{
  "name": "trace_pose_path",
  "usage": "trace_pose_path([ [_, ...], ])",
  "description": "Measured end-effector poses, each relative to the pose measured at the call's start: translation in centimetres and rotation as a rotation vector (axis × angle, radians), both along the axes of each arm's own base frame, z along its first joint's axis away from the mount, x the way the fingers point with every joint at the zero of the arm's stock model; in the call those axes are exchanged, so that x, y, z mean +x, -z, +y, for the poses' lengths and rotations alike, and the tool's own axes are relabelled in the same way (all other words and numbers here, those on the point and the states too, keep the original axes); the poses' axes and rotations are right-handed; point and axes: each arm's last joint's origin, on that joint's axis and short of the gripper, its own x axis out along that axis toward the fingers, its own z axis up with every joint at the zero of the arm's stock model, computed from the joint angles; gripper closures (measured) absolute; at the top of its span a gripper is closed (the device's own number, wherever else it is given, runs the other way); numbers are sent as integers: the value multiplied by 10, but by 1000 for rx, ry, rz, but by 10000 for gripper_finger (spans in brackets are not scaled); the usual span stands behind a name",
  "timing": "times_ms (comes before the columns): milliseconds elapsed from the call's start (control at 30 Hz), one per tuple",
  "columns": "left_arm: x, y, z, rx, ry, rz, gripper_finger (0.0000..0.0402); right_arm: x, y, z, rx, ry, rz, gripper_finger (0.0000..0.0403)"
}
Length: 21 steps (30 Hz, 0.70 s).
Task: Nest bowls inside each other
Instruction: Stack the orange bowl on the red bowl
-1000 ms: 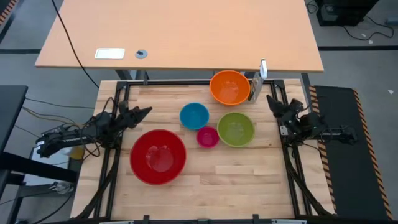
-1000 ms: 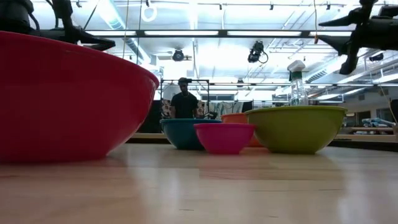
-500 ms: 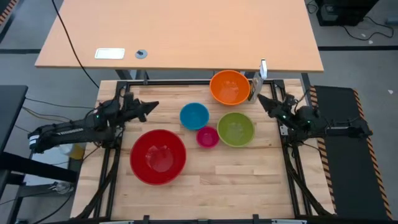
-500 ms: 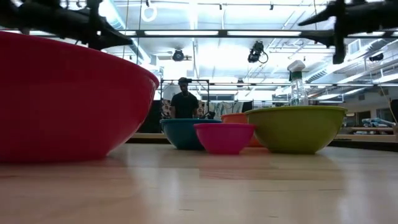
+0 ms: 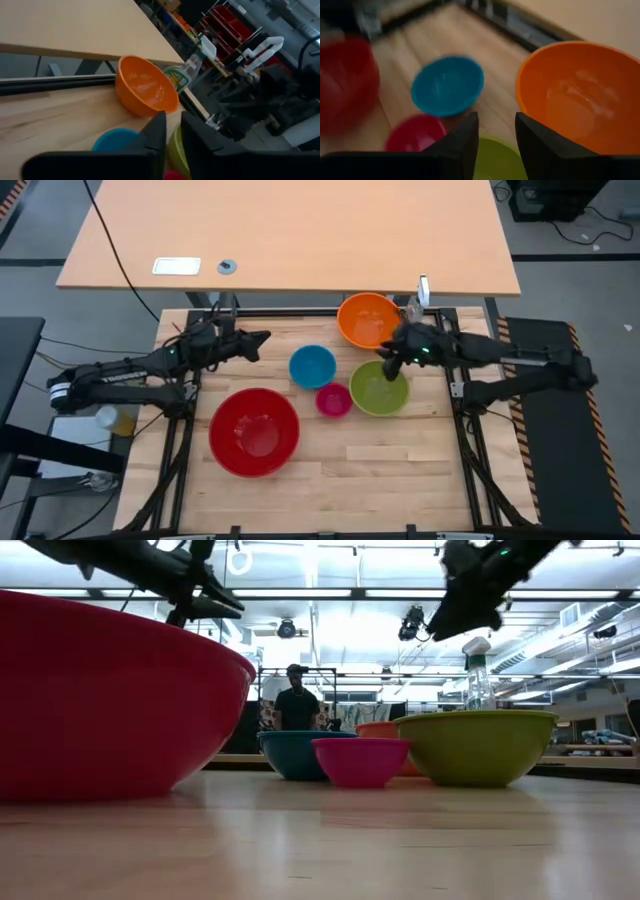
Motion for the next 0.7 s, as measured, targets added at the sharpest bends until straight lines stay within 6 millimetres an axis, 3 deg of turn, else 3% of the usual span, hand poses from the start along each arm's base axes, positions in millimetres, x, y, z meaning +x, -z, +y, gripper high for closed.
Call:
trace_pose_path([
  [167,4,-5,-2,-38,10,-37,287,27,-2,-18,-37,-166,124,221],
  [400,7,-6,-10,-59,48,-50,271,55,29,-49,-61,-184,296,153],
  [533,7,-7,-15,-86,81,-67,271,65,56,-66,-67,-150,418,150],
  [700,8,-7,-21,-130,159,-81,271,71,76,-74,-109,-158,538,176],
])
